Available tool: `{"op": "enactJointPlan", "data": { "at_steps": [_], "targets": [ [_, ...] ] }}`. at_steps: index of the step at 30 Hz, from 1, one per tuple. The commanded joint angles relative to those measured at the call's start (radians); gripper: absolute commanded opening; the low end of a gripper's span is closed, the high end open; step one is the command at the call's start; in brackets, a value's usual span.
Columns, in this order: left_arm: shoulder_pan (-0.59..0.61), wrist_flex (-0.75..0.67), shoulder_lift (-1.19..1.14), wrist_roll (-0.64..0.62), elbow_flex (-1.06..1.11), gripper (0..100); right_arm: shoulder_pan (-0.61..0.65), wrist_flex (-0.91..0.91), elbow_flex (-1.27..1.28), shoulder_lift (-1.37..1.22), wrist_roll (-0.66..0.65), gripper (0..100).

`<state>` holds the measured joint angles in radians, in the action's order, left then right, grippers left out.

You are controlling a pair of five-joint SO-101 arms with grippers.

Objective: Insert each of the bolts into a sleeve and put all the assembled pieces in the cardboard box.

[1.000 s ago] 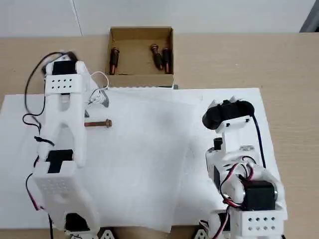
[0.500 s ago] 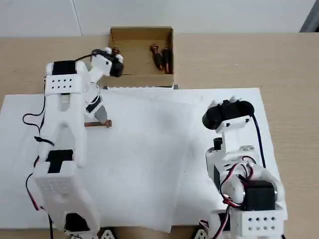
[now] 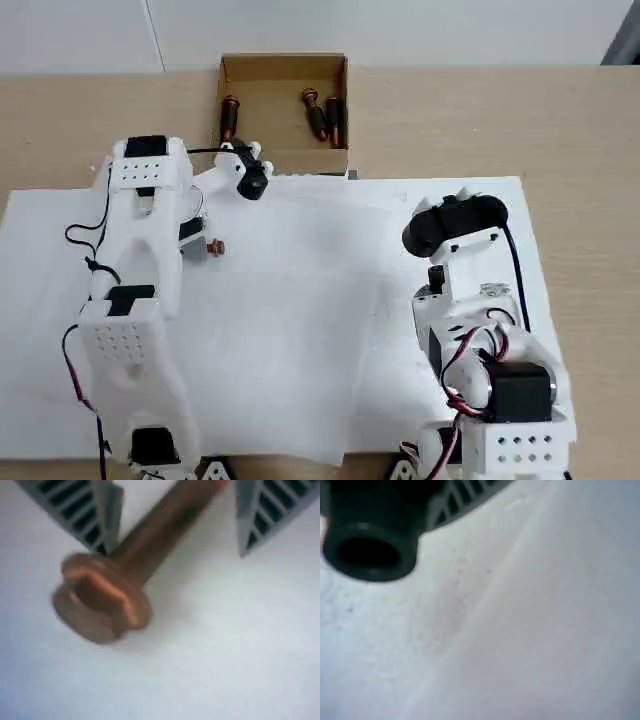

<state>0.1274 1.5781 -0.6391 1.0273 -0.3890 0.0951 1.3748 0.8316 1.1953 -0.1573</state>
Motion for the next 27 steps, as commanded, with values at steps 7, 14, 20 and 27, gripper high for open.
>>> {"op": "enactJointPlan", "data": {
  "at_steps": [7, 14, 20, 27],
  "targets": [
    [-0.041, -0.095, -0.005, 0.005, -0.041, 12, -0.005, -0.024, -0.006, 0.002, -0.014, 0.3],
    [-0.069, -0.094, 0.002, -0.003, -0.039, 0, -0.005, -0.024, -0.006, 0.007, -0.014, 0.3],
    [-0.117, 0.124, 0.069, -0.005, -0.113, 1, 0.001, -0.015, -0.014, 0.012, -0.014, 0.3],
    [-0.206, 0.172, 0.216, -0.219, -0.101, 1, 0.001, 0.028, -0.08, 0.012, -0.015, 0.4]
  ]
}}
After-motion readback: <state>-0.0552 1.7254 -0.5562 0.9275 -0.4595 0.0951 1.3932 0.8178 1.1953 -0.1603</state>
